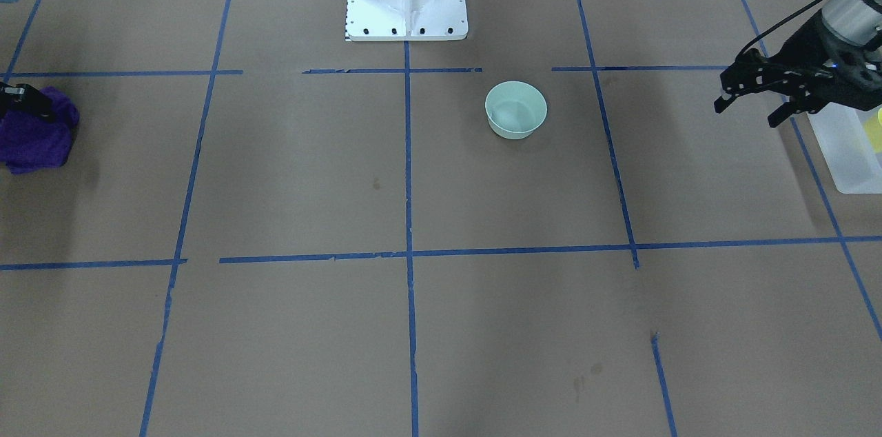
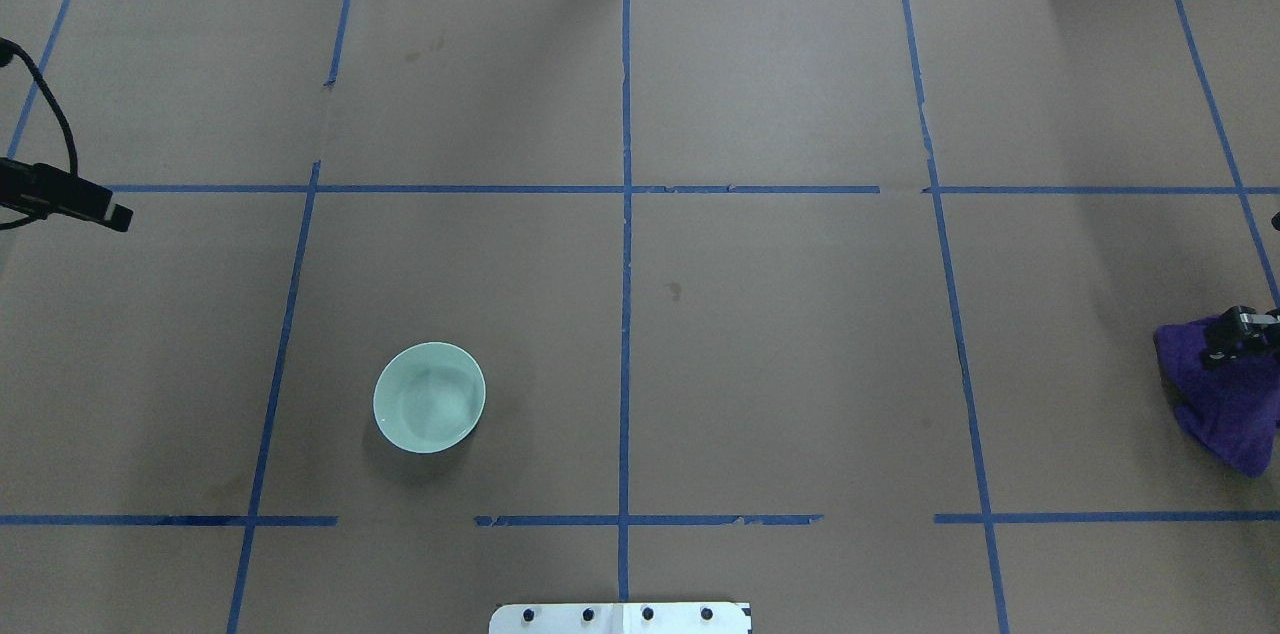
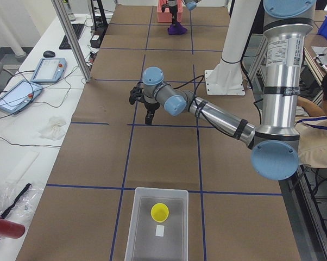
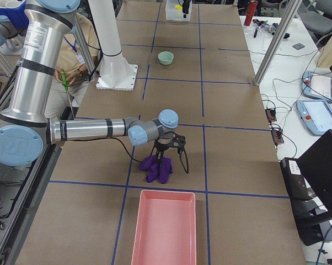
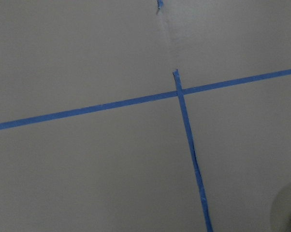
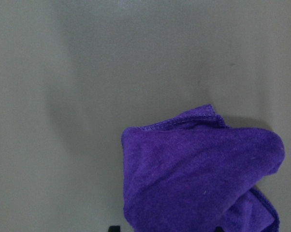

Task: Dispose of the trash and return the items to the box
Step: 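Grasp the purple cloth with the right gripper while the left gripper grips the bowl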

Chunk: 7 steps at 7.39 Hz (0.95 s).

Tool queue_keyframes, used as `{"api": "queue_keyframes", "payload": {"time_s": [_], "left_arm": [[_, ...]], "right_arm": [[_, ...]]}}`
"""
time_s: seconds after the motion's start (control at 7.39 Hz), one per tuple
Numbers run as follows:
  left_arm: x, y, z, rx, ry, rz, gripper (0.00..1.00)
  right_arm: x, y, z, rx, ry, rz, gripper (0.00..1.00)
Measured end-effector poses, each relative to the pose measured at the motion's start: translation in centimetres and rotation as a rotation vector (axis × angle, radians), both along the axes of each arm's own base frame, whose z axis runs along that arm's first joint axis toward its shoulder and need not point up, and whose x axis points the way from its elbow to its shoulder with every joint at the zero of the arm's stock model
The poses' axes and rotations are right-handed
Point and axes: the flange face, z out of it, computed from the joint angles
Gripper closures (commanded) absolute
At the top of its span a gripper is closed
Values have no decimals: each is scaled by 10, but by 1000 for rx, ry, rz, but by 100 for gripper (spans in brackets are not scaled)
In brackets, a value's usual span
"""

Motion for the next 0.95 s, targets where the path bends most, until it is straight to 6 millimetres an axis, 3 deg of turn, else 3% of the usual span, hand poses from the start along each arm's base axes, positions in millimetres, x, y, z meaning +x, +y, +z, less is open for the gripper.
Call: {"api": "queue_keyframes", "payload": {"time_s": [0.27,0.41,0.68,0.95], "left_arm": [[72,29,-18,-121,-9,-43,0],[107,41,-32,-208,9,-64,0],[167,60,-54,-320,4,-117,0],[218,75,-64,-364,-30,-136,3]], "right_arm": [[2,1,8,-1,23,3,100],[3,1,2,11,20,5,100],[20,-7,-41,82,-18,52,100],[75,-18,-89,138,-74,180,100]]}}
